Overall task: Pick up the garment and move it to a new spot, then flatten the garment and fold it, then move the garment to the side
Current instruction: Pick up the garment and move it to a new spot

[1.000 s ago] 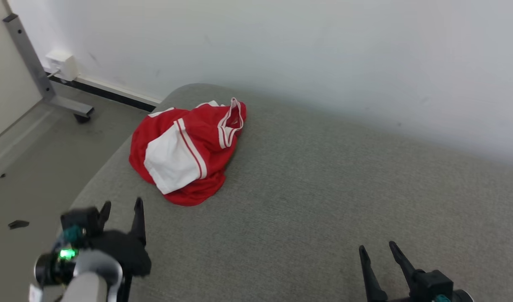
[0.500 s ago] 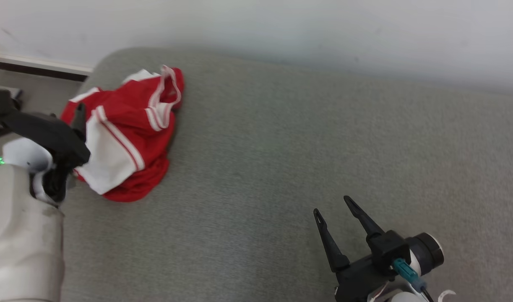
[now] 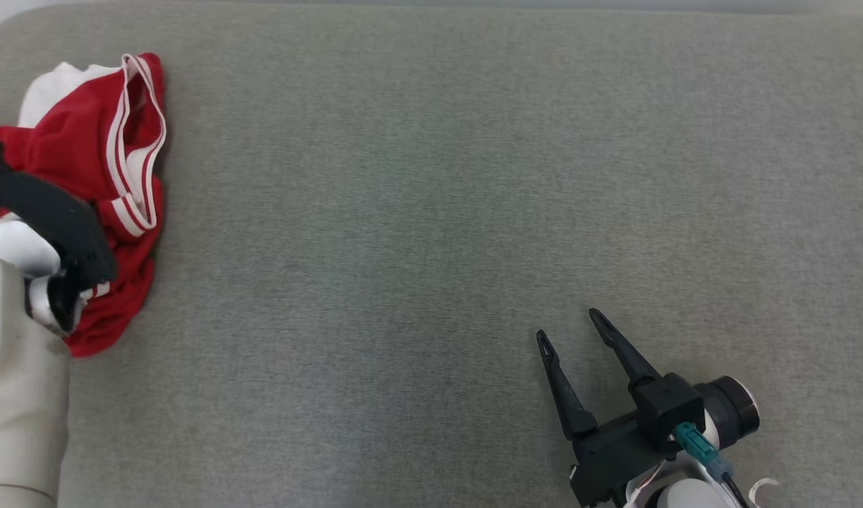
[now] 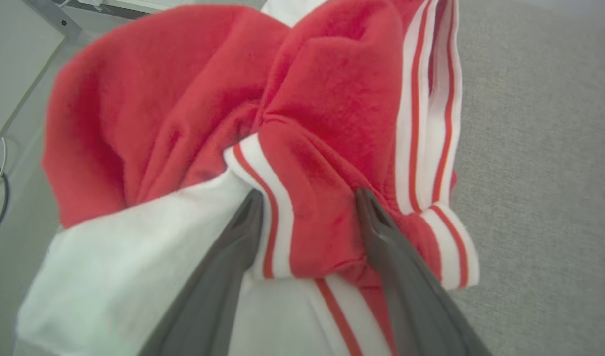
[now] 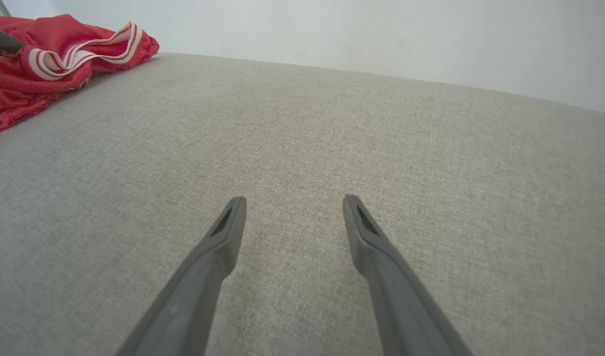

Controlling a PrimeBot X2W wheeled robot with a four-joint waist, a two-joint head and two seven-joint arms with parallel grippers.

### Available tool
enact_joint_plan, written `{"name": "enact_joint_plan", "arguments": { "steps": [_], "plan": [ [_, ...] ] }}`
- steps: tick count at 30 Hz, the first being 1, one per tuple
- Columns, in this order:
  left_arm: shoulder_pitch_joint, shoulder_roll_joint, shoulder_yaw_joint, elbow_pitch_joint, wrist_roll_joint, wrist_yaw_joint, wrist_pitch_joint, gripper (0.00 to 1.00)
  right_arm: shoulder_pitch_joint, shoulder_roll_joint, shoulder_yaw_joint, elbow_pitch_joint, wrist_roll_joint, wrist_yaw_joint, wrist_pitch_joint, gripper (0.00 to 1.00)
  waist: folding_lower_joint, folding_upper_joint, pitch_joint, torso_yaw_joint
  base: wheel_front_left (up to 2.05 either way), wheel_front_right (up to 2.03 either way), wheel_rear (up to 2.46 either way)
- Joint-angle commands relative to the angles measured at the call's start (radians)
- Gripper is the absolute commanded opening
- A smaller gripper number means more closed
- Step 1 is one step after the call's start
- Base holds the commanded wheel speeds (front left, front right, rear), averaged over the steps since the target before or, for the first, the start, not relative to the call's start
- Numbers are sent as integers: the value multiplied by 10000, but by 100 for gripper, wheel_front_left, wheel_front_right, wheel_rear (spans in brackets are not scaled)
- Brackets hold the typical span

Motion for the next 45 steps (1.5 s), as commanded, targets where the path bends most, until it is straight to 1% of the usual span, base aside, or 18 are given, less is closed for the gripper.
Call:
{"name": "enact_joint_plan", "arguments": {
  "steps": [1,6,8,12,16,20,25,29,30,35,40,45],
  "plan": [
    [216,-66,-68,72,50,-1,-21,0,72,-20,-13,56,112,-25,-89,100,-1,-2,47,-246,0,0,0],
    [133,168,-259,-87,202,-90,-89,0,166,-18,-14,284,357,-25,-206,100,-1,-2,-461,-151,0,0,0],
    [26,297,-296,-205,205,-209,-40,0,224,-20,20,423,505,-25,-276,100,-1,-2,-762,-118,0,0,0],
    [-188,726,-425,-646,250,-552,71,0,365,-18,96,750,841,-25,-469,100,-1,-2,-1491,-130,0,0,0],
    [-368,957,-633,-1383,212,-953,122,0,595,-18,217,1137,1260,-25,-660,100,-1,-2,-2336,-274,0,0,0],
    [-571,879,-786,-2263,-127,-1214,7,0,796,-18,332,1436,1610,-25,-827,100,-1,-2,-3117,-559,0,0,0],
    [-887,436,-1112,-3417,-645,-1353,-281,0,938,-18,369,1606,1838,-25,-967,100,-1,-2,-3617,-1110,0,0,0],
    [-1160,-209,-1399,-4274,-1227,-1409,-631,0,1002,-18,258,1669,1846,-25,-1006,100,-1,-2,-3706,-1655,0,0,0],
    [-1266,-523,-1516,-4647,-1510,-1394,-842,0,1025,-18,163,1679,1809,-25,-1026,100,-1,-2,-3687,-1947,0,0,0],
    [-921,-1421,-1911,-5382,-2184,-1402,-1358,0,1023,-18,101,1698,1649,-25,-997,100,-1,-2,-3562,-2780,0,0,0],
    [-136,-2154,-2195,-5576,-2857,-1388,-1972,0,897,-18,194,1606,1583,-25,-843,100,-1,-2,-3355,-3642,0,0,0],
    [831,-2399,-2759,-5063,-3565,-1241,-2569,0,772,-20,263,1500,1591,-25,-730,100,-1,-2,-3037,-4341,0,0,0]
  ]
}}
